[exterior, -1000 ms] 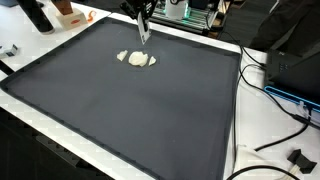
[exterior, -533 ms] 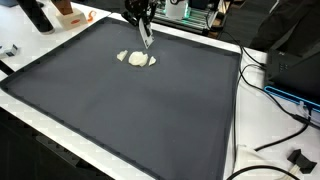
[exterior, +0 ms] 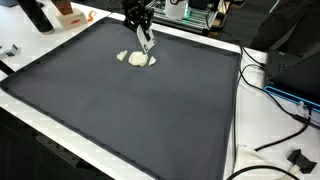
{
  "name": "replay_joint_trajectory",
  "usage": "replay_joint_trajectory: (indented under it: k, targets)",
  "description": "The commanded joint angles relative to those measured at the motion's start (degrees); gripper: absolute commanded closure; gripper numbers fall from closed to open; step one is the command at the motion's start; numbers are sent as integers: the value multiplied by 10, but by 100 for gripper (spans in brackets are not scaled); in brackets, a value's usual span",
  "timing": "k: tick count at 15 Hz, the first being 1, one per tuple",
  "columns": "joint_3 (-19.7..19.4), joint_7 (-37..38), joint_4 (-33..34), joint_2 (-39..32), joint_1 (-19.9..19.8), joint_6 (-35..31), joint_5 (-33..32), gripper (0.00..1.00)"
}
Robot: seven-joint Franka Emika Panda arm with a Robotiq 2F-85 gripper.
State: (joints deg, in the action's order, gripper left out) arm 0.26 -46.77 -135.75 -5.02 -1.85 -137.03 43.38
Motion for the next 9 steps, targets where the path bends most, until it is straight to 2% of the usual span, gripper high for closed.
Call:
replay_joint_trajectory:
  k: [1, 9]
  targets:
    - [-3, -9, -4, -7, -13, 15, 37, 99]
    - [-8, 7, -12, -15, -24, 6, 88, 99]
